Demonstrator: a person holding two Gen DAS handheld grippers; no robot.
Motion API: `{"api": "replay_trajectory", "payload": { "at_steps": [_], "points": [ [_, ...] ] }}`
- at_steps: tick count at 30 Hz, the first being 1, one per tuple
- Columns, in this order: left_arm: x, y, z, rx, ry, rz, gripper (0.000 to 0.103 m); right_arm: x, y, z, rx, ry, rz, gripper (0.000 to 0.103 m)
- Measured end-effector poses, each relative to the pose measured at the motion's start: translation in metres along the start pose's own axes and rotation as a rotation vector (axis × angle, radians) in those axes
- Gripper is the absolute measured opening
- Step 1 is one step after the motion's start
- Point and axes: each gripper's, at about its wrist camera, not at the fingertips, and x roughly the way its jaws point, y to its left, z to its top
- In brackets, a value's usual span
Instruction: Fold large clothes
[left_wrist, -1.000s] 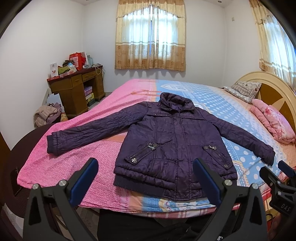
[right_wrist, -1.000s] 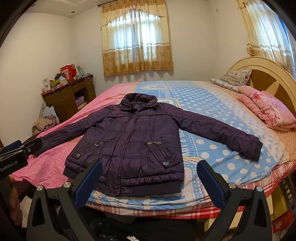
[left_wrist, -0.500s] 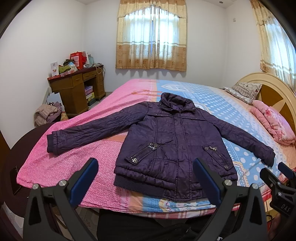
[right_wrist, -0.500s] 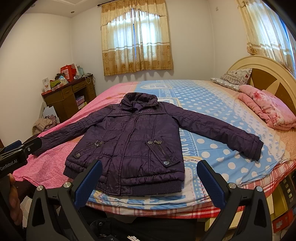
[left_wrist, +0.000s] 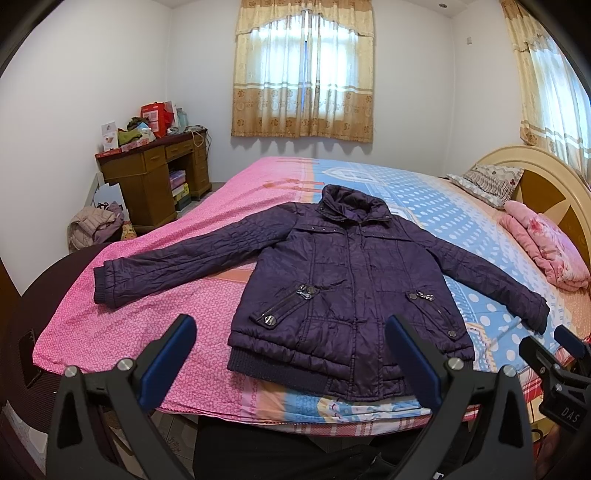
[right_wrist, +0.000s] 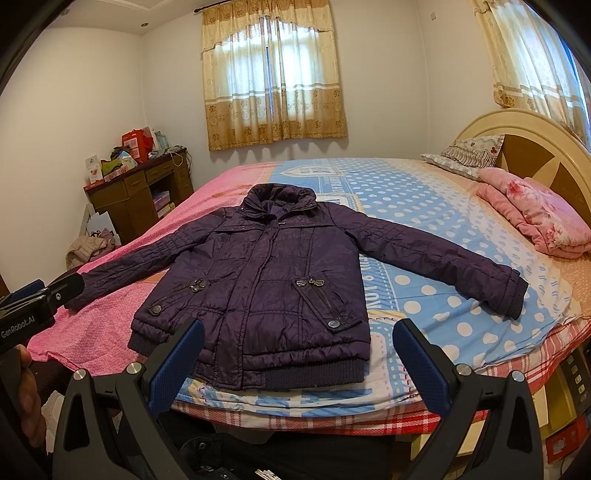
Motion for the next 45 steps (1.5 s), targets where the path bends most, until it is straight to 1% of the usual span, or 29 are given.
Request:
{"api": "replay_trajectory", "payload": {
  "at_steps": [15, 21, 23, 24, 28, 30, 32, 35, 39, 43, 45],
  "points": [
    [0.007, 0.002, 0.000, -0.009, 0.020, -0.001, 0.103, 0.006, 0.006, -0.004, -0.004, 0.004, 0.016, 0.102],
    [0.014, 0.002, -0.002, -0.004, 0.034, 0.008, 0.103, 0.010, -0.001, -0.004, 0.017, -0.005, 0.066, 0.102],
    [0.021, 0.001, -0.001, 0.008, 0.037, 0.012, 0.103, 0.015, -0.008, -0.004, 0.021, -0.009, 0.096, 0.102],
    [0.024, 0.003, -0.001, 0.011, 0.037, 0.018, 0.103, 0.020, -0.012, -0.003, 0.023, -0.010, 0.097, 0.102],
    [0.052, 0.004, 0.003, 0.044, 0.046, 0.073, 0.103, 0.046, -0.041, 0.000, 0.062, -0.027, 0.041, 0.102],
    [0.066, 0.006, 0.006, 0.041, 0.058, 0.066, 0.103, 0.062, -0.062, 0.001, 0.113, -0.023, 0.020, 0.102],
    [0.083, 0.003, 0.008, 0.067, 0.065, 0.088, 0.103, 0.079, -0.083, 0.001, 0.162, -0.008, 0.001, 0.102],
    [0.105, -0.004, 0.011, 0.104, 0.067, 0.099, 0.103, 0.102, -0.114, -0.002, 0.215, 0.013, -0.035, 0.102],
    [0.136, -0.012, 0.015, 0.134, 0.084, 0.100, 0.103, 0.136, -0.160, -0.006, 0.311, 0.022, -0.062, 0.102],
    [0.178, -0.026, 0.020, 0.177, 0.126, 0.102, 0.103, 0.162, -0.211, -0.012, 0.425, 0.024, -0.115, 0.102],
    [0.195, -0.034, 0.023, 0.198, 0.143, 0.093, 0.103, 0.171, -0.233, -0.013, 0.470, 0.051, -0.138, 0.102]
  ]
}}
